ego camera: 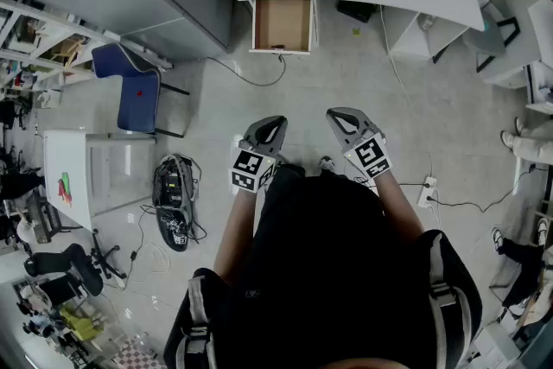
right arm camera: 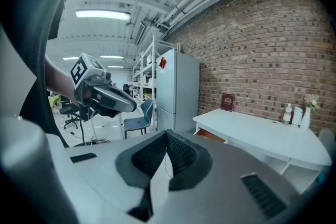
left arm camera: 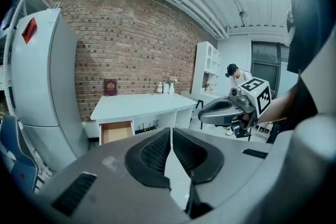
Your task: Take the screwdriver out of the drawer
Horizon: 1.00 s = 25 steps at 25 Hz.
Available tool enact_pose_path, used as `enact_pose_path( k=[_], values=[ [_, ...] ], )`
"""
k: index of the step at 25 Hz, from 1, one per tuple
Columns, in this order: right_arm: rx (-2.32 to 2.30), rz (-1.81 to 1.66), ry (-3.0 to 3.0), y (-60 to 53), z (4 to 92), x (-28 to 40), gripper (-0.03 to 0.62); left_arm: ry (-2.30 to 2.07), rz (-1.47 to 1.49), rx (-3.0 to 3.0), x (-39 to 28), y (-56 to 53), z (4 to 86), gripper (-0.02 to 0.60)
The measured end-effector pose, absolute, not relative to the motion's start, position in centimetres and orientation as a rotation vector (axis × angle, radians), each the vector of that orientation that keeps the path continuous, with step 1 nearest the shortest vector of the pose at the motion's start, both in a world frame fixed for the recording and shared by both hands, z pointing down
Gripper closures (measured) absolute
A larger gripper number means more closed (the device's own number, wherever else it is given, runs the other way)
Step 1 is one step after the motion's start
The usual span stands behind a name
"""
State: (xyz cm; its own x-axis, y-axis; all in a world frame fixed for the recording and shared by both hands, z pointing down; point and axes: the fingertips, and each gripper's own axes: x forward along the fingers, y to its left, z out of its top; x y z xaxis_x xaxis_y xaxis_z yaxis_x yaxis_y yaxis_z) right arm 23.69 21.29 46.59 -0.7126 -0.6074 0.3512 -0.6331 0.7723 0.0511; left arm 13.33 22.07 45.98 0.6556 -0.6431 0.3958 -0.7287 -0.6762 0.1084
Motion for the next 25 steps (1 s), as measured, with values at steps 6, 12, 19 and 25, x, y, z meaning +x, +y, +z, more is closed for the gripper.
enact_pose_path(
  k=[6,12,19,25],
  values=[
    [0.924,0.092,-2.609,22.3,46.4,23.0,0.537,-1.116,0.459,2.603,12.9,23.8,45.7,0.558],
    [0.875,0.097,-2.617,23.0,46.4,22.7,0.537,-1.158,0.445,2.584,12.4,24.9,45.8,0.558],
    [0.840,0.088,-2.623,23.0,46.1,22.1,0.537,-1.232,0.423,2.531,11.0,25.9,45.7,0.558],
    [0.852,0.058,-2.600,21.3,45.9,21.1,0.537,-1.261,0.417,2.503,8.7,25.2,46.0,0.558]
  ],
)
